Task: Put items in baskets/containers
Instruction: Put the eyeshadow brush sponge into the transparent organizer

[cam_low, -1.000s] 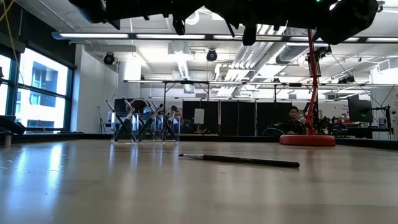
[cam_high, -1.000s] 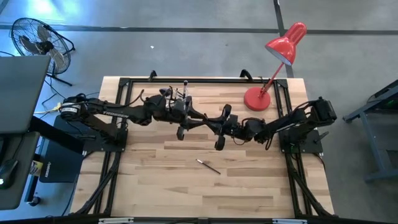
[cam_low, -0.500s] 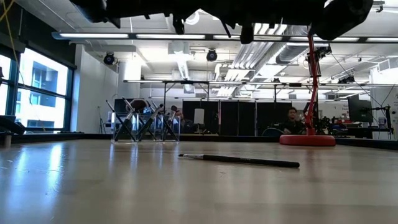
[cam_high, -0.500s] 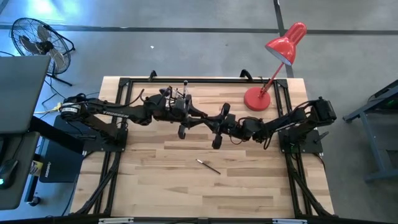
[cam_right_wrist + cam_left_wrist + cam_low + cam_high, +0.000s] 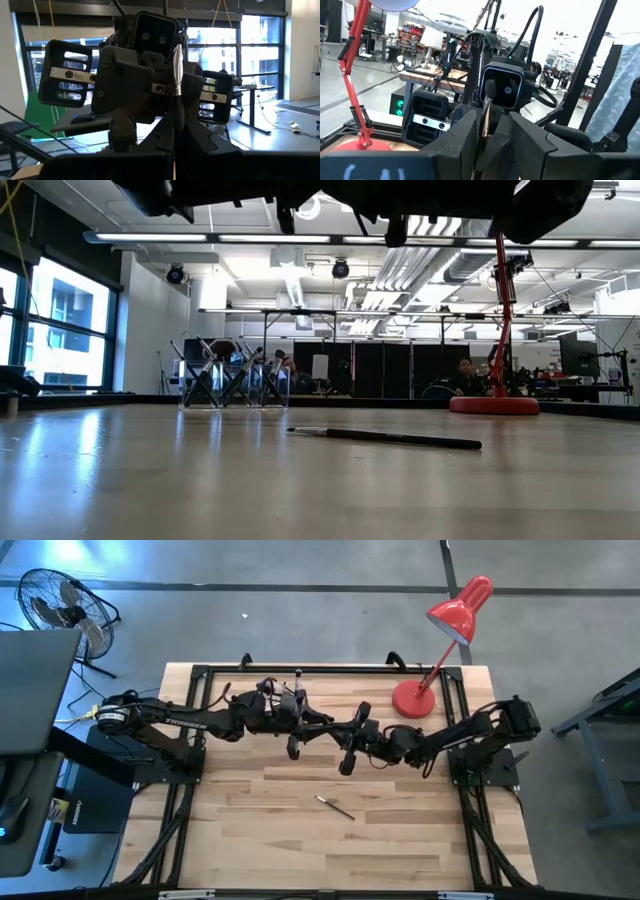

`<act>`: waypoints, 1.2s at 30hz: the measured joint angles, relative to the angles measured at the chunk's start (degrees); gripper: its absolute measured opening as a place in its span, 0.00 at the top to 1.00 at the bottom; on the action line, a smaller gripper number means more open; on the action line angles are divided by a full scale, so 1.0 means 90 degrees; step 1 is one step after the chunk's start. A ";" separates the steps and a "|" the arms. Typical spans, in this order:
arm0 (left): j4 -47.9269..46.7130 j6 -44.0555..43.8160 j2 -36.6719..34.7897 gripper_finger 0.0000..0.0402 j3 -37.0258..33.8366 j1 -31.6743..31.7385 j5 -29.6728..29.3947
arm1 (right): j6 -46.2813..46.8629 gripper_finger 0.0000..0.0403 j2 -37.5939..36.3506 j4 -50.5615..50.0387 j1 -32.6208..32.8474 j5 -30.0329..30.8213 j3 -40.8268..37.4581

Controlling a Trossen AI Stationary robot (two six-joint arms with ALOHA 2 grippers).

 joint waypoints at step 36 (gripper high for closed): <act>-0.0088 -0.0226 0.0211 0.97 0.0000 0.0000 -0.0249 | 0.1217 0.82 -0.0002 -0.0907 -0.0041 0.0001 0.0001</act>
